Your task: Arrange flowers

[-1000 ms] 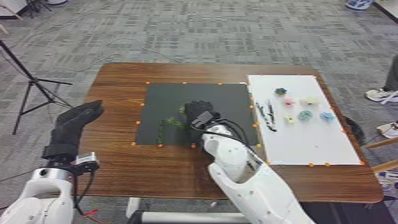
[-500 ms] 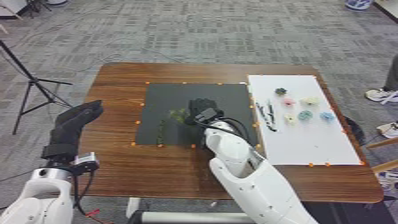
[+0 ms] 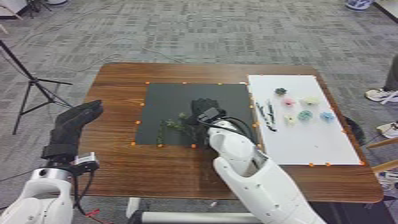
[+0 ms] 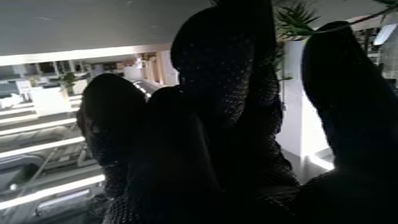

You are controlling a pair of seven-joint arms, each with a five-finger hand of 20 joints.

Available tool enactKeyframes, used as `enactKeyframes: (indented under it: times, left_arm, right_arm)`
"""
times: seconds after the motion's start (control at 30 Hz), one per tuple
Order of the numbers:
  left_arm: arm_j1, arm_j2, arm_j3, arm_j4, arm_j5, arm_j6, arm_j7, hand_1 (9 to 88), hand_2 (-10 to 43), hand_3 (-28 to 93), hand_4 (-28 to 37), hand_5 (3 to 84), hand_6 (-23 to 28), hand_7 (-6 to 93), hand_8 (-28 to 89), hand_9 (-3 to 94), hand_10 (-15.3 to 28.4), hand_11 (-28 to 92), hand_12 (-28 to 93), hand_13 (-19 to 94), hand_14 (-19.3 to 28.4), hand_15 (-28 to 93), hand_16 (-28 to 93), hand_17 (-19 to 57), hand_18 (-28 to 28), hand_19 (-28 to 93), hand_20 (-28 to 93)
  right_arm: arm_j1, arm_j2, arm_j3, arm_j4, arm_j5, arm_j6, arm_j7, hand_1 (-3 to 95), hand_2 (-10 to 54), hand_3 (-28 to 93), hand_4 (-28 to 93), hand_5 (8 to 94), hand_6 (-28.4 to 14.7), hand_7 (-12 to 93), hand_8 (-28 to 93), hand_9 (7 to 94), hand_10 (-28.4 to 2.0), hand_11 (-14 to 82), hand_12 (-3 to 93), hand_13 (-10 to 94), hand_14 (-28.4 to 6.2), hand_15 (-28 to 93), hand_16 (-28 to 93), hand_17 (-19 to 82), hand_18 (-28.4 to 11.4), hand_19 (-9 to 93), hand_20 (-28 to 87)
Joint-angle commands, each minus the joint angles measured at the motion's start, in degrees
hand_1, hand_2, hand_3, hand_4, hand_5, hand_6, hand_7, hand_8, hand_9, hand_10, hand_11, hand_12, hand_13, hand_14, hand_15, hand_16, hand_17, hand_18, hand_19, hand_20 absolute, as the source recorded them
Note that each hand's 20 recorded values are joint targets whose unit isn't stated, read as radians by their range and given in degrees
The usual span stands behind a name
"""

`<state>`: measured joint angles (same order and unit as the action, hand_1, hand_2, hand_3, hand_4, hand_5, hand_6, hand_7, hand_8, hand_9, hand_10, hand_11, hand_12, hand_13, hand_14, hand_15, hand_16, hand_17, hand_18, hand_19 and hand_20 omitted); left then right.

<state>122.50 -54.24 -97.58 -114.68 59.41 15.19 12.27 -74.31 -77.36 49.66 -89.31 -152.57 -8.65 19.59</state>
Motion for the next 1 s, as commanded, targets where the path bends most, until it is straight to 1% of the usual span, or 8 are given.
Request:
enactKeyframes:
  times: [0.03,0.27,0.3,0.33,0.4,0.57,0.73,1.0]
  left_arm:
    - [0.9,-0.26,-0.57,-0.75,0.13,0.25,-0.05,25.0,-6.1,70,-21.0,46.7,2.7,16.7,-8,45.7,12.8,19,10,33,16.4,14,0,-0.7,9.8,0,12]
    - [0.5,-0.34,-0.19,-0.45,0.13,0.08,-0.09,25.1,-6.2,70,-21.0,46.7,2.6,16.9,-8,45.7,12.8,19,10,33,16.5,14,0,-0.7,9.8,0,12]
    - [0.7,-0.37,-0.28,-0.70,0.13,0.13,-0.06,25.0,-6.2,70,-21.0,46.7,2.6,16.9,-8,45.7,12.8,19,10,33,16.5,14,0,-0.7,9.8,0,12]
    - [0.8,-0.37,-0.33,-0.69,0.21,0.12,-0.06,25.0,-6.2,70,-21.0,46.7,2.6,16.9,-8,45.8,12.8,19,10,33,16.5,14,0,-0.7,9.8,0,12]
    - [0.8,-0.40,-0.30,-0.68,0.08,0.10,0.03,25.1,-6.2,70,-21.0,46.7,2.7,16.9,-8,45.8,12.8,19,10,33,16.4,14,0,-0.7,9.8,0,12]
    - [0.6,-0.32,-0.23,-0.67,0.32,-0.17,-0.29,25.1,-6.2,70,-21.1,46.7,2.7,16.8,-8,45.8,12.8,19,10,33,16.4,14,0,-0.7,9.8,0,12]
    - [0.6,-0.30,-0.37,-0.68,0.14,-0.14,-0.42,25.1,-6.1,70,-21.1,46.8,2.7,16.7,-8,45.9,12.8,19,10,33,16.4,14,0,-0.7,9.8,0,12]
    - [0.3,-0.25,-0.27,-0.52,0.20,-0.36,-0.65,25.1,-6.1,70,-21.0,46.7,2.7,16.9,-8,45.8,12.8,19,10,33,16.4,13,1,-0.8,9.8,0,12]
  right_arm:
    - [2.6,3.5,-0.4,-5.6,5.8,-0.2,1.6,23.5,-2.6,72,-7,89.9,0.0,33,-9,93.7,-10.3,50.1,17.7,94,0.5,79,19,64,-20.3,93,45]
    - [1.0,3.8,2.9,-10.5,25.8,0.5,-3.5,20.7,4.0,70,-8,83.6,-0.9,28,-9,93.3,-11.1,37.3,22.2,93,-1.7,72,26,57,-23.0,93,44]
    - [0.3,3.6,4.4,-10.7,29.7,-0.7,-6.8,21.5,5.8,69,-9,76.9,-1.6,24,-9,89.5,-12.0,28.1,22.2,90,-4.3,69,29,49,-24.9,91,42]
    - [0.3,3.7,3.9,-11.5,32.8,-0.7,-4.4,21.8,6.9,69,-10,72.8,-2.0,23,-9,86.4,-12.6,23.8,21.5,87,-5.9,68,30,45,-25.7,90,41]
    - [-0.2,3.5,4.4,-11.6,36.3,-1.0,-4.9,21.7,8.3,69,-10,67.3,-2.6,21,-9,82.5,-13.2,19.2,19.7,86,-6.6,68,30,44,-26.1,89,42]
    - [-1.1,3.4,5.0,-11.4,39.7,-5.1,-5.0,20.6,10.1,69,-10,60.6,-3.6,19,-9,79.3,-13.6,15.7,17.1,86,-7.2,70,29,44,-26.8,89,44]
    - [-1.8,1.5,8.5,-10.0,43.5,-19.4,-8.5,19.9,14.7,70,-11,50.5,-5.0,17,-8,71.3,-13.9,9.6,11.9,86,-7.6,73,29,45,-27.0,90,44]
    - [-2.6,1.5,7.8,-7.7,40.4,-20.4,-13.1,17.8,18.0,71,-11,32.6,-6.0,18,-8,59.9,-13.7,7.6,7.5,85,-8.8,77,30,45,-27.8,91,45]
